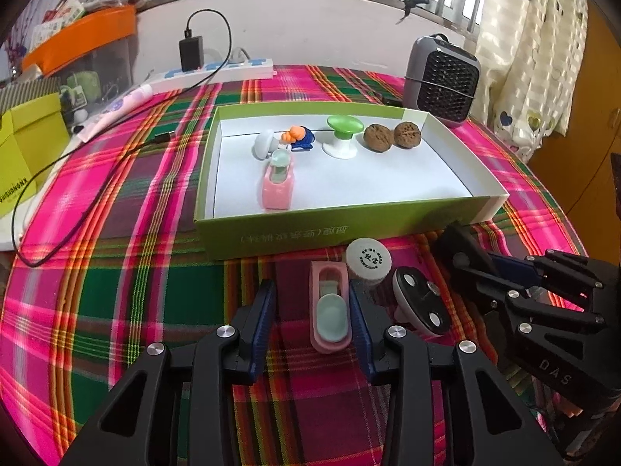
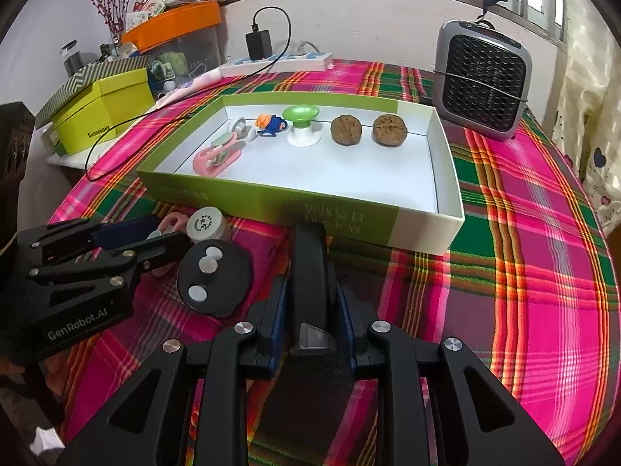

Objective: Organize objects
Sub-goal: 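Lift the pink holder with the left gripper into the tray while the right holds the flashlight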

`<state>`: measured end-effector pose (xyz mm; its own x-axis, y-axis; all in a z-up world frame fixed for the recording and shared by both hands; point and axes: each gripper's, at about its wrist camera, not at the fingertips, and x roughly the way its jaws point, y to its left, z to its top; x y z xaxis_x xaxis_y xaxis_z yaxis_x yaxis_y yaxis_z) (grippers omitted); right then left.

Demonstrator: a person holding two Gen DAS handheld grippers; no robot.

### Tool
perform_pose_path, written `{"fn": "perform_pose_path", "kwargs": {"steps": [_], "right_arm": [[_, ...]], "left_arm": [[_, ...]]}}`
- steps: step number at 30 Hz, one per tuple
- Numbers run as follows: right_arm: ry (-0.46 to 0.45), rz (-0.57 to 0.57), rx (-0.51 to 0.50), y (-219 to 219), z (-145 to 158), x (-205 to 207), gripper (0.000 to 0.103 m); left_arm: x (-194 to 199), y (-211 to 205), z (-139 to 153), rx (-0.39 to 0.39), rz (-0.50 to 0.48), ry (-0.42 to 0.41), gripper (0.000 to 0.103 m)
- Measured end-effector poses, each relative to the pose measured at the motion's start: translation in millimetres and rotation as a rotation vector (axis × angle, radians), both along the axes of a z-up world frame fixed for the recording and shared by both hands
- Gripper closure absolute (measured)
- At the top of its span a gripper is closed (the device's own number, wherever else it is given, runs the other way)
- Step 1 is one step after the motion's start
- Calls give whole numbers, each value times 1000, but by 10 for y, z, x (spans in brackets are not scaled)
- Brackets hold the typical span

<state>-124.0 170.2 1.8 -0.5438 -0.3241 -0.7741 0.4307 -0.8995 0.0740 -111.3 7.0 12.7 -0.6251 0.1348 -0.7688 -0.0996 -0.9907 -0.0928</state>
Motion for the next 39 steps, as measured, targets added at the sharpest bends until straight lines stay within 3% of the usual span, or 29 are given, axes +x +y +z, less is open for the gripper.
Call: {"fn": "perform_pose_path", "kwargs": {"steps": [8, 39], "right_arm": [[0, 0, 1, -1, 2, -2, 78], [21, 12, -23, -11, 96, 47, 78]], "left_arm": [[-19, -38, -8, -23, 25, 5, 87], [73, 29, 154, -49, 20, 54, 87]]}}
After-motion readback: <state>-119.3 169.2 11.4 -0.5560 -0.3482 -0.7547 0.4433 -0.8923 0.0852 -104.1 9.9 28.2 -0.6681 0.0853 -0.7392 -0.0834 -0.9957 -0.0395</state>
